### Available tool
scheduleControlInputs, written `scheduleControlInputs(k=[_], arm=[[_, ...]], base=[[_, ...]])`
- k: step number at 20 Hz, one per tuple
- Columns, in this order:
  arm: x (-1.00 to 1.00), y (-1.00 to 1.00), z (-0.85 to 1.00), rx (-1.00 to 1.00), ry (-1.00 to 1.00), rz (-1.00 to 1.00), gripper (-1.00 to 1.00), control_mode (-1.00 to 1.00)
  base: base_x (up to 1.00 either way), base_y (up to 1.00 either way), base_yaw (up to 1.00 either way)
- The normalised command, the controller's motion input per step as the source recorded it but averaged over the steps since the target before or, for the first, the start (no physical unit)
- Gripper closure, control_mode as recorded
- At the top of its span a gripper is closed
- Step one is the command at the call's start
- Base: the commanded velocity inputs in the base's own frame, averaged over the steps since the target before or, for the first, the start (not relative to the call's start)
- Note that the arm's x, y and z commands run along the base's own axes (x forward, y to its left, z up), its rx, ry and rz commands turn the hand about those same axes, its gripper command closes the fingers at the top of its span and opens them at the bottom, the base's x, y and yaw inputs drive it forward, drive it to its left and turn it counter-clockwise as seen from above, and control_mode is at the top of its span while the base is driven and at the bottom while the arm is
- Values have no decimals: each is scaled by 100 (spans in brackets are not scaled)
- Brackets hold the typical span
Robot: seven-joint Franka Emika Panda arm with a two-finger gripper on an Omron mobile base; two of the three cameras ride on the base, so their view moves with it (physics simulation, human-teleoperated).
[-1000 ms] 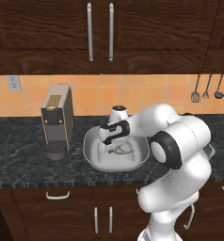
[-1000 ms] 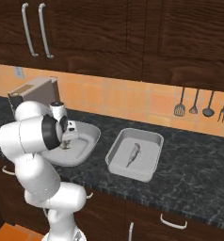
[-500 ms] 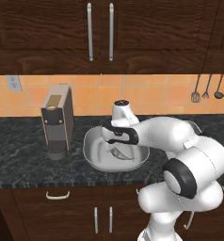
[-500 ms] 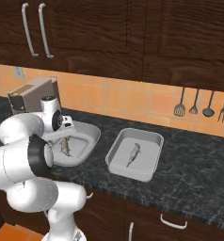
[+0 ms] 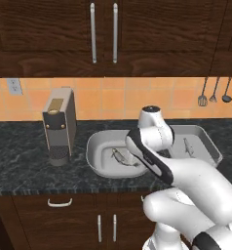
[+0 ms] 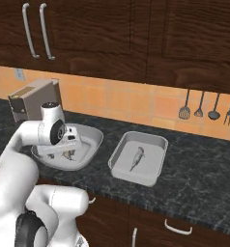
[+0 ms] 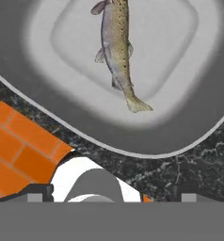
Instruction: Place one avocado and one fish in each tupperware on the nearby counter, to pack two identical lunches.
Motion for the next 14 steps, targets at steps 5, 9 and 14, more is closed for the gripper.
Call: scheduleControlInputs(k=[5,9,14], arm=[[-95,-40,55,2,18,-18,-100,-100],[-95,-37,52,2,4,-20,-100,-100],[-97,-7,11,0,-4,-5,-100,-100]], base=[[0,0,0],[0,0,0],[0,0,0]])
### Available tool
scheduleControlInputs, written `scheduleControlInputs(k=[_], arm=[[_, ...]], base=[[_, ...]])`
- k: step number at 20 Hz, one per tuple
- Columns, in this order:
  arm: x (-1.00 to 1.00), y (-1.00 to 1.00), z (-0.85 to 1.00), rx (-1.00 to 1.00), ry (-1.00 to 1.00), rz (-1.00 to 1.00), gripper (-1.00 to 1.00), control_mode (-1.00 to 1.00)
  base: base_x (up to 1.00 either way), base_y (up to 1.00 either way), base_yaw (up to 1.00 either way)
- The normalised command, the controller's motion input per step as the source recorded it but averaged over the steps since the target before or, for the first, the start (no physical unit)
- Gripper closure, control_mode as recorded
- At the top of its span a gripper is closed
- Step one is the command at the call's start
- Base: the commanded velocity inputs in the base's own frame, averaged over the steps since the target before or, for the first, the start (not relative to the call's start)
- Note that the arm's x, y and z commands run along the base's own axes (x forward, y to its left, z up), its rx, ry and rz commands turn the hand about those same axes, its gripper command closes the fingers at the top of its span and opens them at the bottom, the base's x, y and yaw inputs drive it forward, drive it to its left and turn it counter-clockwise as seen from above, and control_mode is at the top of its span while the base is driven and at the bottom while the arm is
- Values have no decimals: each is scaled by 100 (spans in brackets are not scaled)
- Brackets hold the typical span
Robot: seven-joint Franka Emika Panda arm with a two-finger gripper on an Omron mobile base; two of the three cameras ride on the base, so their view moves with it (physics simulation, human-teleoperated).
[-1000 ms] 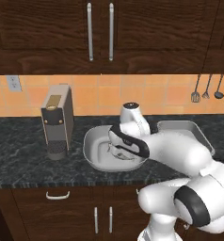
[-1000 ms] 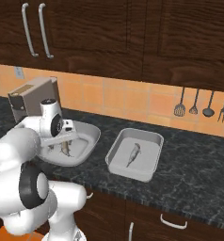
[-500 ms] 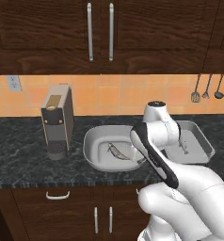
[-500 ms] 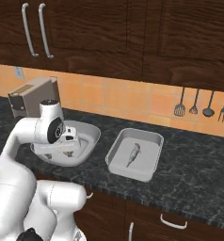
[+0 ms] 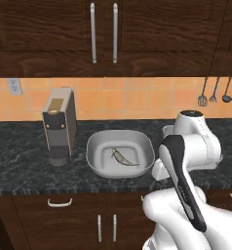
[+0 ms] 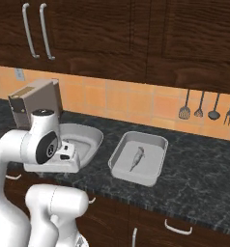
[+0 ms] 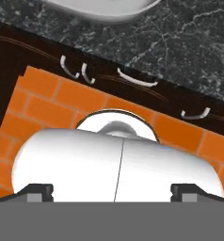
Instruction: Place one avocado and one fish in each tupperware on the nearby counter, to pack two identical lunches.
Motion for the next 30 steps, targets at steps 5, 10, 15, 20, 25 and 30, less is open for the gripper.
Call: scheduleControlInputs(k=[5,10,15,20,25,30], arm=[[-4,0,0,0,-1,0,-100,-100],[-9,-4,0,1,-1,-2,-100,100],[0,0,0,0,0,0,-100,100],[0,0,0,0,0,0,-100,100],[0,0,0,0,0,0,-100,100],[0,0,0,0,0,0,-100,100]], base=[[0,0,0],[-72,-63,-24],[-62,-91,-37],[-16,-99,-50],[-1,-100,-48],[0,-100,-24]])
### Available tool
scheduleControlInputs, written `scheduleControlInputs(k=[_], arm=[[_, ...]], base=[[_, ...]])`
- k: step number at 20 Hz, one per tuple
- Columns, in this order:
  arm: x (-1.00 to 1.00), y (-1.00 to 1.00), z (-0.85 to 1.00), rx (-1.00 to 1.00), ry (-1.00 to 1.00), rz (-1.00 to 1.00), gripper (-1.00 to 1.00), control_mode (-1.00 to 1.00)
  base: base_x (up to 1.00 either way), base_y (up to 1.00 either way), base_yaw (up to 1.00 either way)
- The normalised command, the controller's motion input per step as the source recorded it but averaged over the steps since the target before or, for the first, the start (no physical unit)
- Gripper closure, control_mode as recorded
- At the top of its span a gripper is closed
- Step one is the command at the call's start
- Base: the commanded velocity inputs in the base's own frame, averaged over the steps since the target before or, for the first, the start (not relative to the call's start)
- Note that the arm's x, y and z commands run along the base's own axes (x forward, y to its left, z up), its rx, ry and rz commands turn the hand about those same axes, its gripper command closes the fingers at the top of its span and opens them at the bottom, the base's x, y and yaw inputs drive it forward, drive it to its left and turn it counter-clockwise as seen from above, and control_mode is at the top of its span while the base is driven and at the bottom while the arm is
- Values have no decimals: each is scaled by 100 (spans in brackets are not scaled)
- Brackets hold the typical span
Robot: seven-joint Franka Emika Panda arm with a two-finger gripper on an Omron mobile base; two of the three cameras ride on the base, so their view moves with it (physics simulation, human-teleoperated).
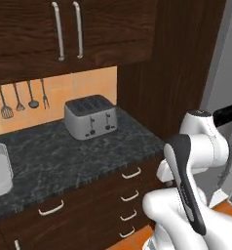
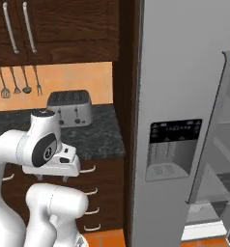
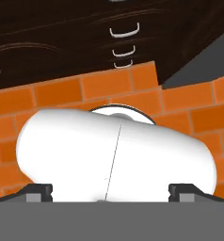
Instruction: Place one avocado and one fish in each tupperware on the nearby counter, to pack two identical lunches.
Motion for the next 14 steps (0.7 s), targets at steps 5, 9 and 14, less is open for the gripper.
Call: scheduleControlInputs(k=[5,9,14], arm=[[0,0,0,0,0,0,-100,100],[0,0,0,0,0,0,-100,100],[0,0,0,0,0,0,-100,100]], base=[[-3,-100,-20],[-9,-100,-14],[3,-100,-9]])
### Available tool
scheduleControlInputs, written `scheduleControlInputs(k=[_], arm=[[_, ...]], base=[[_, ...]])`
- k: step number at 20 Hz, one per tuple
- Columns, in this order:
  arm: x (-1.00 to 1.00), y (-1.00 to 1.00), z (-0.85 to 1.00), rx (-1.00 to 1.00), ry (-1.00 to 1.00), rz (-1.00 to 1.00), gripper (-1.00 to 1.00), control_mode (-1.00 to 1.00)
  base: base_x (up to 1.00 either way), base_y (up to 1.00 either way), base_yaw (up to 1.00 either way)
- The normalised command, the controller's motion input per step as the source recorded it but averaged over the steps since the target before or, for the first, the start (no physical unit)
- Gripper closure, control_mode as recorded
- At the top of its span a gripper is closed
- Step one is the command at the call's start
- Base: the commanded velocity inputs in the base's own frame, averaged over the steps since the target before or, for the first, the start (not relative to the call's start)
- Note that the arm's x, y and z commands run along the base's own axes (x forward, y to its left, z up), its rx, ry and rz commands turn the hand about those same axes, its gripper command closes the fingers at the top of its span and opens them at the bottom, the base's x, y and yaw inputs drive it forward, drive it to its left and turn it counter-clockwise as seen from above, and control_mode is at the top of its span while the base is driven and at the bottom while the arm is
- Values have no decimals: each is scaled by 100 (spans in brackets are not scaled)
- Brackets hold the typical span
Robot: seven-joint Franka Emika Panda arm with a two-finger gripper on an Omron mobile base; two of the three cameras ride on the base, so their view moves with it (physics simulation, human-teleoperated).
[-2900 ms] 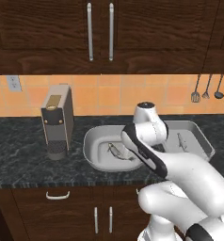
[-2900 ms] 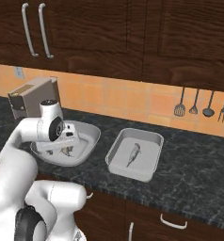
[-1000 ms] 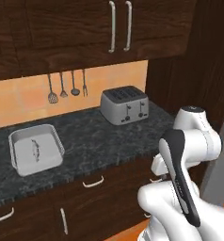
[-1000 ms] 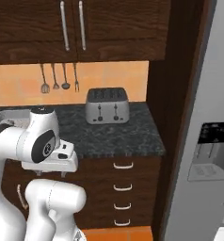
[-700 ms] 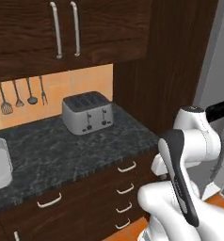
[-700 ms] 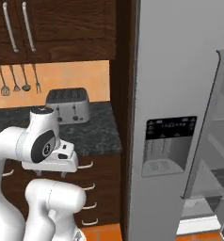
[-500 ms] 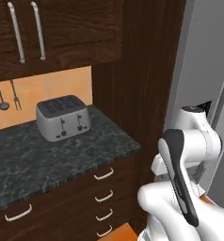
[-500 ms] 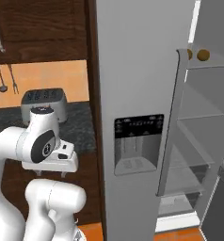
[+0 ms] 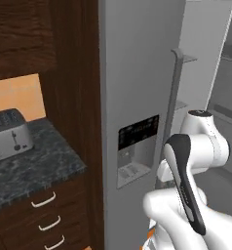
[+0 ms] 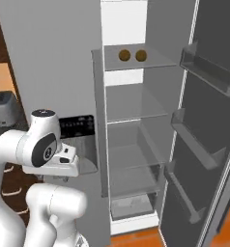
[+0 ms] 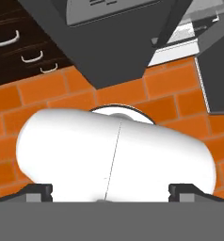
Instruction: Place one avocado and one fish in each tupperware on the nearby counter, to pack two identical lunches.
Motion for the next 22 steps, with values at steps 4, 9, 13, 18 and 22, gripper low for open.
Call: scheduleControlInputs(k=[4,9,13,18,22], arm=[[0,0,0,0,0,0,-100,100],[0,0,0,0,0,0,-100,100],[0,0,0,0,0,0,-100,100],[0,0,0,0,0,0,-100,100],[0,0,0,0,0,0,-100,100]], base=[[37,-94,6],[5,-23,27],[4,-1,38],[17,-27,22],[69,-37,2]])
